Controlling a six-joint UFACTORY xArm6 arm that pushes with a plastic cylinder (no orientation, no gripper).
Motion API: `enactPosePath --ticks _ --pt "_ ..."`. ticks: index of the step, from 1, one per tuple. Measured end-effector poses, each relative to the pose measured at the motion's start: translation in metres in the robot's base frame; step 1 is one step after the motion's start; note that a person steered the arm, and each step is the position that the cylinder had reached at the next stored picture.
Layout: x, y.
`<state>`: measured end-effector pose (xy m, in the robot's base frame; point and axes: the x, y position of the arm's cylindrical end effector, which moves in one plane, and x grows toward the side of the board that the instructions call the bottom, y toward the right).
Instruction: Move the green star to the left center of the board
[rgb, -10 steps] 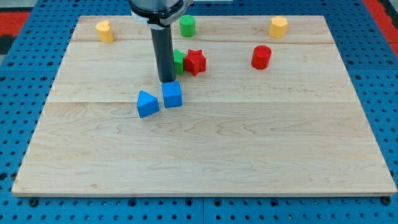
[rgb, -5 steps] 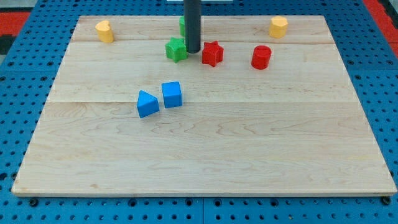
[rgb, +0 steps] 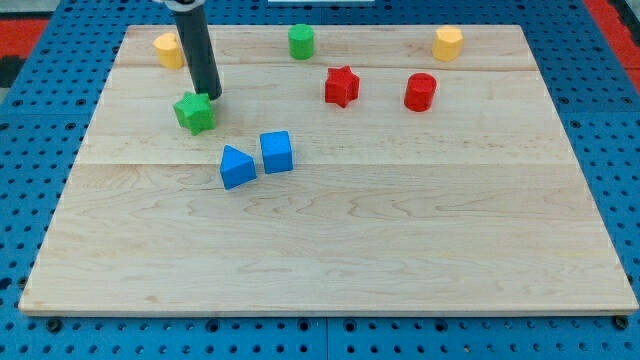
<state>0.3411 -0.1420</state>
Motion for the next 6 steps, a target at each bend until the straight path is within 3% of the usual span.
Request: enactPosePath --ticks 5,6 --pt "0.029 0.024" --pt "0.034 -0.017"
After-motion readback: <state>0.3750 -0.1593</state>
